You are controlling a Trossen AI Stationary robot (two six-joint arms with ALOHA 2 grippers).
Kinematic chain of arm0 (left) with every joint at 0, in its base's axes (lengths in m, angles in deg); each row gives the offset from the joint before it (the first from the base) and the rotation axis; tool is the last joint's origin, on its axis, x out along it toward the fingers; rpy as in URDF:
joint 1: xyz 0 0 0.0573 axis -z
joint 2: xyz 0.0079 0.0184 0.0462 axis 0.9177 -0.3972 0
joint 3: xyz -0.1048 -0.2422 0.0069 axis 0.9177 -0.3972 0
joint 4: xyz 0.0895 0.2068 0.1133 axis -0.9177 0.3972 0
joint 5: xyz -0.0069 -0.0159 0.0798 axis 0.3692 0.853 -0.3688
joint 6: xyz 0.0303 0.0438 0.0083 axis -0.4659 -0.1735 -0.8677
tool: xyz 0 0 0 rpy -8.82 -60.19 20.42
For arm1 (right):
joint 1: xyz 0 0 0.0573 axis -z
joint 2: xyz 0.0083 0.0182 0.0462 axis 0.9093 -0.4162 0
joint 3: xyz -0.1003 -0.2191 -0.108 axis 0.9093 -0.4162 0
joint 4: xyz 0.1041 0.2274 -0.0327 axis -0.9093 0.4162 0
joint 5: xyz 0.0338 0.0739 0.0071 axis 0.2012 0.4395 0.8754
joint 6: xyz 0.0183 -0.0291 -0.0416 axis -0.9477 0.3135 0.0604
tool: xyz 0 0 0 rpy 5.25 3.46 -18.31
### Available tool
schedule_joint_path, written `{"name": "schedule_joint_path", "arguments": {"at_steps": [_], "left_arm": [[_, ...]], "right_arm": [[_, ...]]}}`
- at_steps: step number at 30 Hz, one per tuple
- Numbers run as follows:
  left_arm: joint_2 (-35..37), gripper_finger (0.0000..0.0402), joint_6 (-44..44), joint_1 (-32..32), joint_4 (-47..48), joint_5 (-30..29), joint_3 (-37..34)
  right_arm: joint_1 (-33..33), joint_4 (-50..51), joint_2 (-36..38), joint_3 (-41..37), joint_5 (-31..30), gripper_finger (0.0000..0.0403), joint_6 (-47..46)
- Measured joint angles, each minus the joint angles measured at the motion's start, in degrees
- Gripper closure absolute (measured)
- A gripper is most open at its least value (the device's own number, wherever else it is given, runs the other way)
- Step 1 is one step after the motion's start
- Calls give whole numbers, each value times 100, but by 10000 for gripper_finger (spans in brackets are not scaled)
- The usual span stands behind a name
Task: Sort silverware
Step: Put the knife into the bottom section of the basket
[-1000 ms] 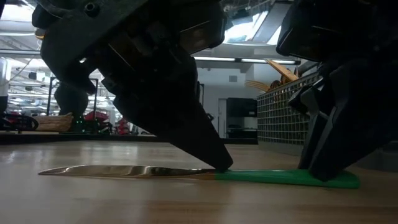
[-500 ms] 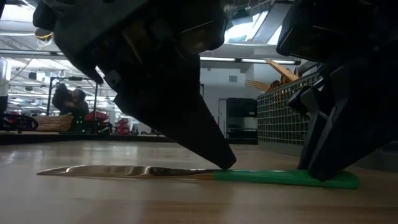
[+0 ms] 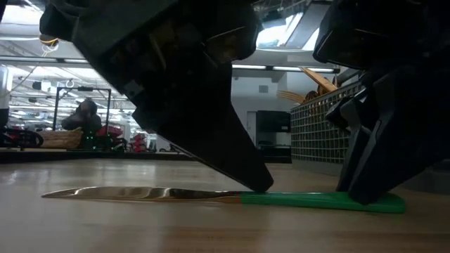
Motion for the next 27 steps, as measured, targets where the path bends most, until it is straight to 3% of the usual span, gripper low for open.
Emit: {"name": "schedule_joint_path", "arguments": {"at_steps": [7,12,19,27], "left_arm": [[-2,267,90,-3,7,195,-2],[-48,253,-312,44,64,172,-2],[-130,285,-736,48,140,92,7],[-140,367,-787,48,179,71,7]], "right_arm": [[3,2,0,2,2,338,0],[4,-1,0,0,2,338,2],[4,-104,1,-3,10,338,4],[7,-287,-9,-11,90,338,41]]}}
